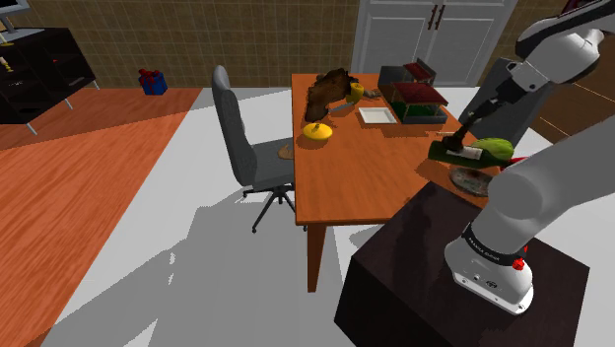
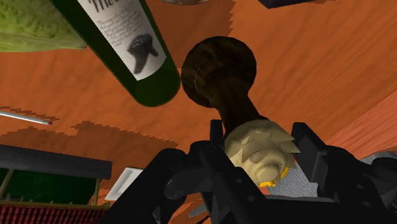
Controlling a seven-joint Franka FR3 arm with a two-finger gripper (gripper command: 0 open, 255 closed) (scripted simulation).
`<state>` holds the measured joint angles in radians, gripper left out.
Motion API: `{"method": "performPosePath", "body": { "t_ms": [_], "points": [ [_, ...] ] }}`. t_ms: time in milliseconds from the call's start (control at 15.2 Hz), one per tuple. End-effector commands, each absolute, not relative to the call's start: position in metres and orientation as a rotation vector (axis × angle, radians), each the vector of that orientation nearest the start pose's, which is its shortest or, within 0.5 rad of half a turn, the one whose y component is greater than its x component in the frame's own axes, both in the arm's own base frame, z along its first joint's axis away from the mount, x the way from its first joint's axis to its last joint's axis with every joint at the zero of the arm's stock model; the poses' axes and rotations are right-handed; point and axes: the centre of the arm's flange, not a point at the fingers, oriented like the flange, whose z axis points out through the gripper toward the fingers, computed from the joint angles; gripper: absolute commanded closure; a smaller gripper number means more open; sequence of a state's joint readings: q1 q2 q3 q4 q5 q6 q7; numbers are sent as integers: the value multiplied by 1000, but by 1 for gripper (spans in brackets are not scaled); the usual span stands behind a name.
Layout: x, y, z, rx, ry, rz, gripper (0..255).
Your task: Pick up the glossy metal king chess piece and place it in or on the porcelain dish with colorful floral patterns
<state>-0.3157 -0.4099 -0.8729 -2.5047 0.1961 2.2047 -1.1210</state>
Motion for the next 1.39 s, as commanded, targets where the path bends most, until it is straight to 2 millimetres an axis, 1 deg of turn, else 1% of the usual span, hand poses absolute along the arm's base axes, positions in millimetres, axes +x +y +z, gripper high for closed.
{"method": "performPosePath", "body": {
  "t_ms": [0,462,1320],
  "points": [
    [147,-395,383,-2840,197,-582,255],
    [56,-384,394,-2840,197,-582,255],
    [56,-384,325,-2840,197,-582,255]
  ]
}}
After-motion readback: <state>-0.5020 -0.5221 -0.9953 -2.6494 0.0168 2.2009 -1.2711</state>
